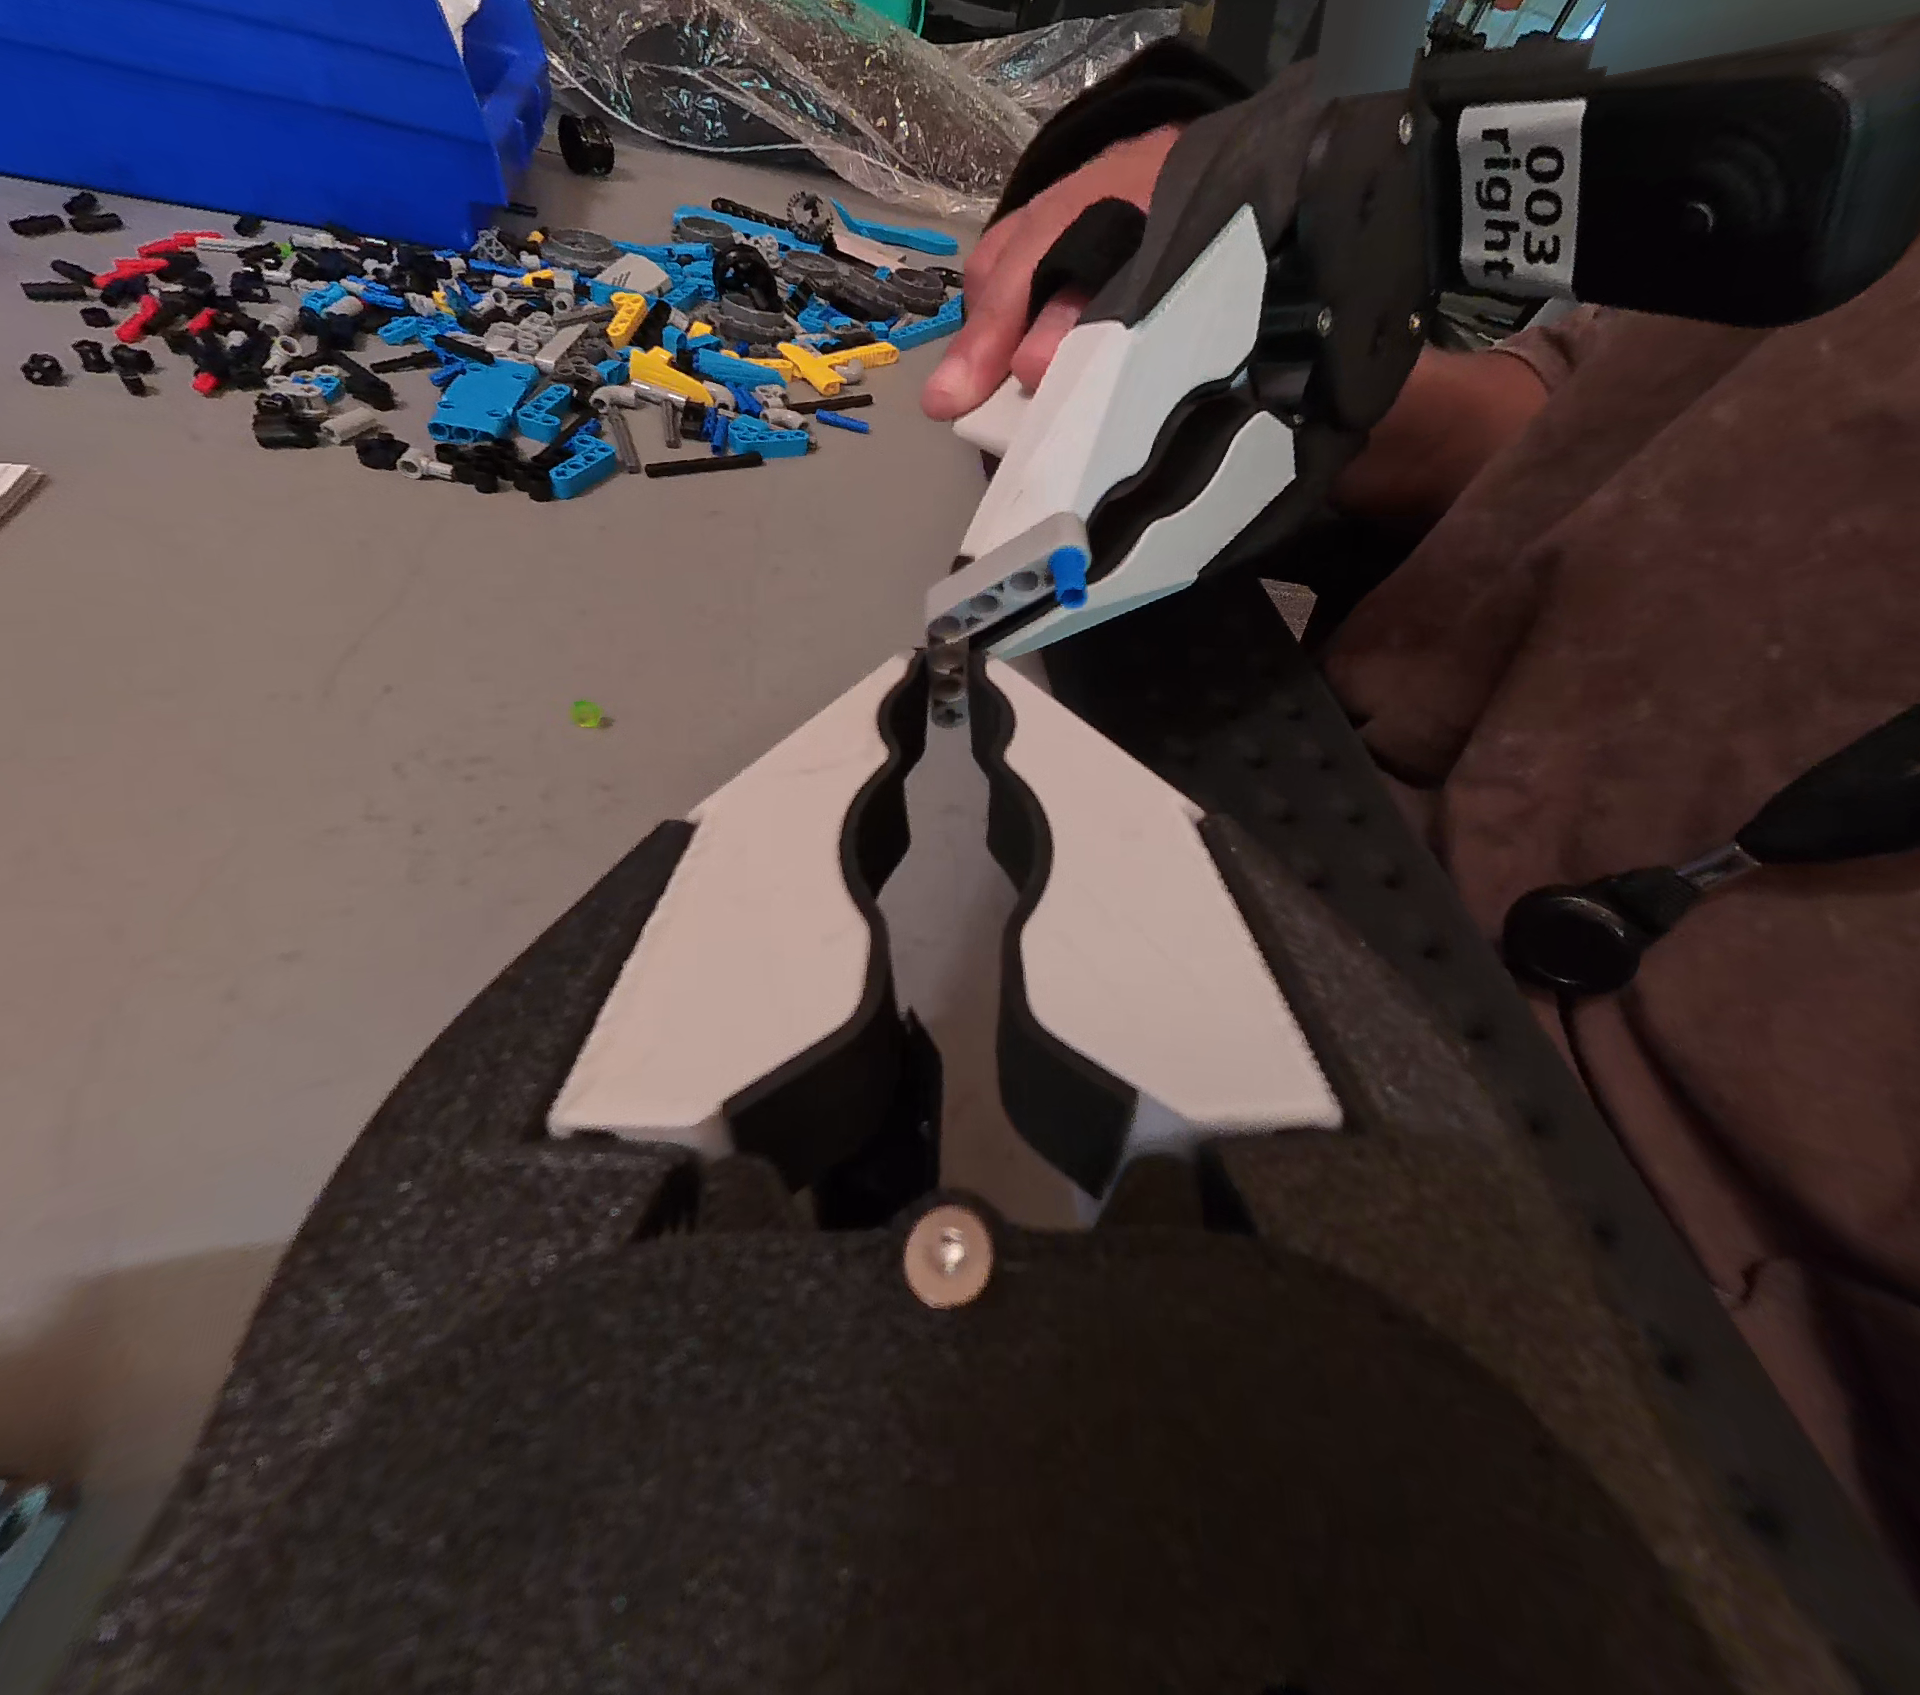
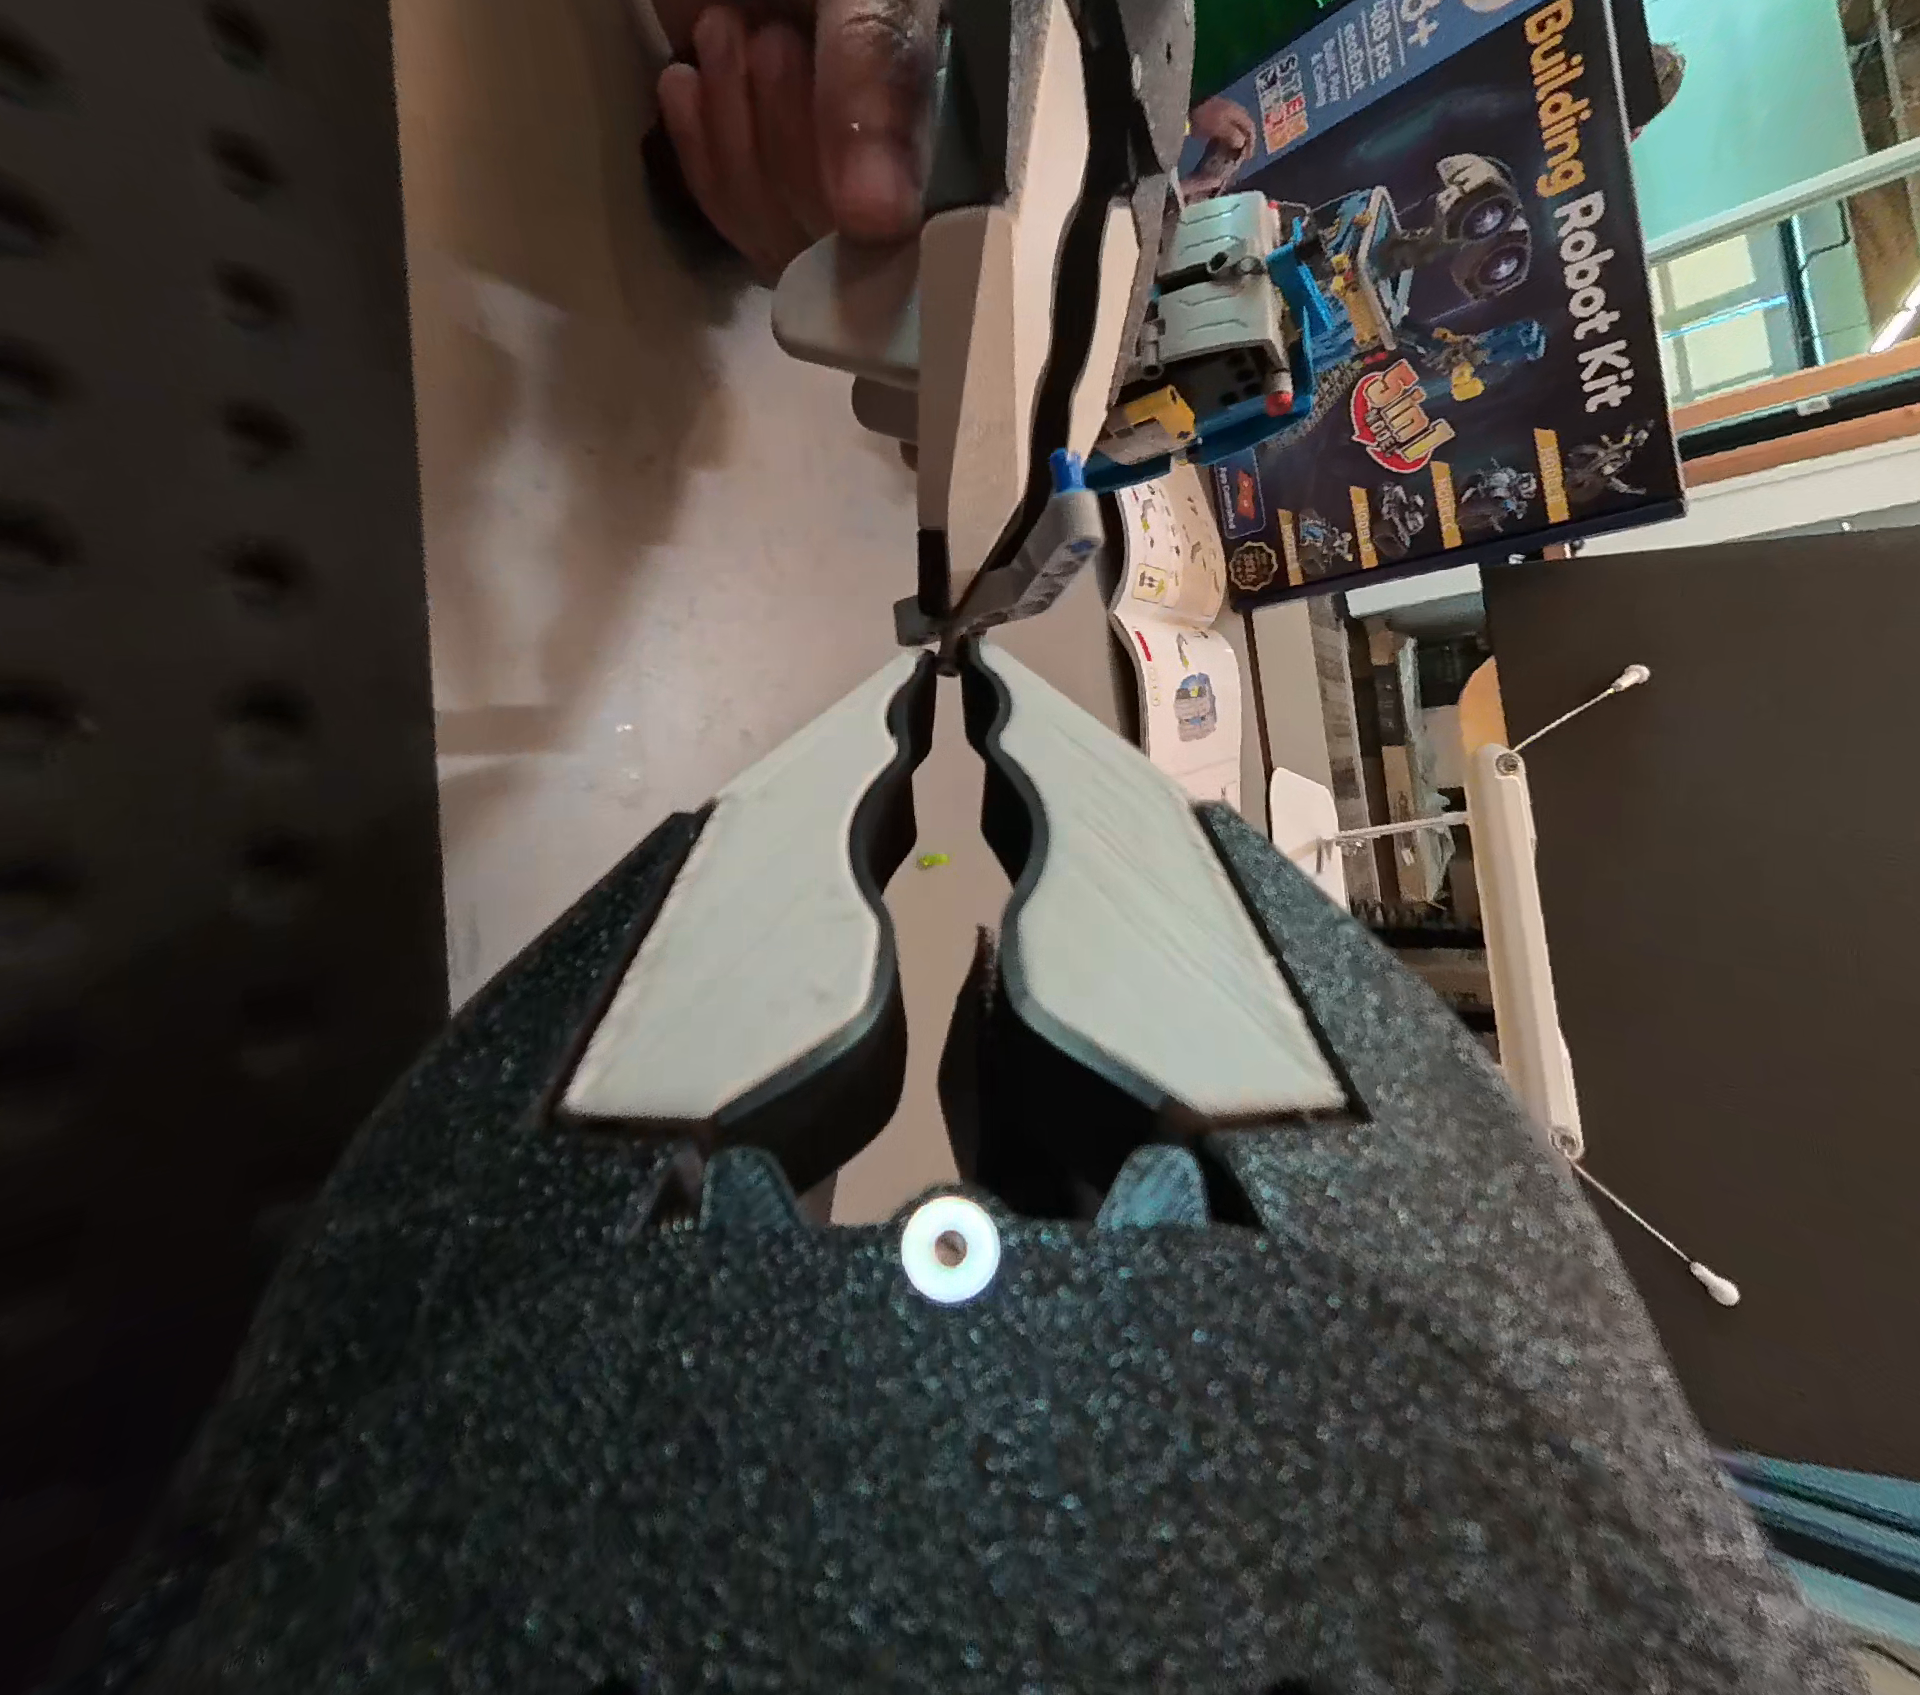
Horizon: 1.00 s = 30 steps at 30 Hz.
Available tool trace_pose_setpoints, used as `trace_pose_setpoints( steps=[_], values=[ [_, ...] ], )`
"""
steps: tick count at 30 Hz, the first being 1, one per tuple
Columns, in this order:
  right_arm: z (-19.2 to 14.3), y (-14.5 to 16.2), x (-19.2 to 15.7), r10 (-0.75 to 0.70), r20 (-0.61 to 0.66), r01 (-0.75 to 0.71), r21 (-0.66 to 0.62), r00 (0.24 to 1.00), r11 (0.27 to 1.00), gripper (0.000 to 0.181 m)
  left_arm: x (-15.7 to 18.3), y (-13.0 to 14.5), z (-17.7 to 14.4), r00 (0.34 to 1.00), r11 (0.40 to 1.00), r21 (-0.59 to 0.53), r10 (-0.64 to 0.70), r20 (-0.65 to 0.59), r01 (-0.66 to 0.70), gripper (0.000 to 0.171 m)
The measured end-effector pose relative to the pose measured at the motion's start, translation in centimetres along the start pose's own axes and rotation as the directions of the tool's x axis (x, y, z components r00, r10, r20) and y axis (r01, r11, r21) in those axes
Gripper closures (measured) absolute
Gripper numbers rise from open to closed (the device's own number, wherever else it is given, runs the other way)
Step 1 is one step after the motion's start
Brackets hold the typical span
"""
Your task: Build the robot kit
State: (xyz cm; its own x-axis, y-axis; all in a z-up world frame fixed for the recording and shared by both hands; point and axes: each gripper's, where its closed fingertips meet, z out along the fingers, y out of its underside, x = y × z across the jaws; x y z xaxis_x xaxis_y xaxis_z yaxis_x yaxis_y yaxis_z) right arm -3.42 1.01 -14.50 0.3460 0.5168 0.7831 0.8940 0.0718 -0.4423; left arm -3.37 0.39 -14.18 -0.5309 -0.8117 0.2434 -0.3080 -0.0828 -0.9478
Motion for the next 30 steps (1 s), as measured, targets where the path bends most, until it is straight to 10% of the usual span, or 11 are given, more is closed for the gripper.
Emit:
trace_pose_setpoints(
  steps=[12, 30],
  values=[
    [-0.2, -1.1, -0.2, 0.229, 0.3, -0.269, 0.101, 0.926, 0.958, 0.177, 0.9, -0.4, -0.5, 0.987, 0.991, 0.039, -0.119, -0.11, 0.124, 0.165],
    [0.2, -0.9, 1.2, 0.514, 0.312, -0.581, 0.182, 0.799, 0.793, 0.175, 0.1, -1.9, -1.4, 0.972, 0.966, 0.145, -0.193, -0.137, 0.213, 0.165]
  ],
)
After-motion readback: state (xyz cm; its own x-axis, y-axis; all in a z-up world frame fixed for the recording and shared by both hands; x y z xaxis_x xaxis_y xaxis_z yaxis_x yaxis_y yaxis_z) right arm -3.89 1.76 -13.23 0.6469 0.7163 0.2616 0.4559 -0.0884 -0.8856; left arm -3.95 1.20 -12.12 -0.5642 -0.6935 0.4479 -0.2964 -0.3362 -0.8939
